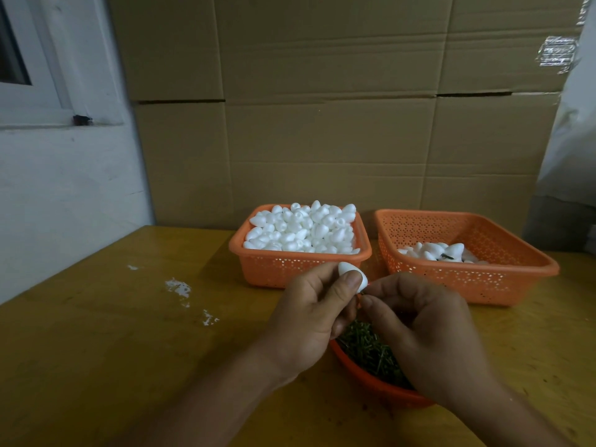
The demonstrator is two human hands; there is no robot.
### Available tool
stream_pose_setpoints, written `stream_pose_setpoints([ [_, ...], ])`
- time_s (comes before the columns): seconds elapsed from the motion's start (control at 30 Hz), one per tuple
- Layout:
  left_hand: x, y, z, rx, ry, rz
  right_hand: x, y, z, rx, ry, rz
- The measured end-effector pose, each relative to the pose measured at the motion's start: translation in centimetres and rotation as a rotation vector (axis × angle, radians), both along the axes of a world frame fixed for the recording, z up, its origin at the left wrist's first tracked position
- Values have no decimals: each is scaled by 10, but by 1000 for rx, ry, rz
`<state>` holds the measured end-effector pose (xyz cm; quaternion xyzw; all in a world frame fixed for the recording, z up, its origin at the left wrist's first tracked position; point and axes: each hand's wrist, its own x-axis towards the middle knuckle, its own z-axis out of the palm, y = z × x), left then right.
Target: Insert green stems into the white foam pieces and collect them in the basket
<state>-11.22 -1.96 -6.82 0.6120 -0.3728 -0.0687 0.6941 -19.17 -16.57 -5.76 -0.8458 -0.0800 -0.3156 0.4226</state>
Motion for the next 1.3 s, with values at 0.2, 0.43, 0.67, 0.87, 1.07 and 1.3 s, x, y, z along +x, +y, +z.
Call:
stream_pose_setpoints([
  [0.2,-2,0,0,20,-61,25,0,2,-2,-23,-21,54],
  [0.43,-1,-1,-1,15,-125,46,0,7,-2,-10,-61,66],
  [0.67,0,-2,-3,13,-192,79,-1,9,-2,52,-52,117],
  [0.87,-2,-2,-2,29,-254,114,-2,9,-1,86,-36,125],
  [1.07,-5,-1,-2,3,-264,54,2,6,-2,86,-40,38],
  [1.3,-6,0,0,48,-215,8,4,0,1,191,43,12],
])
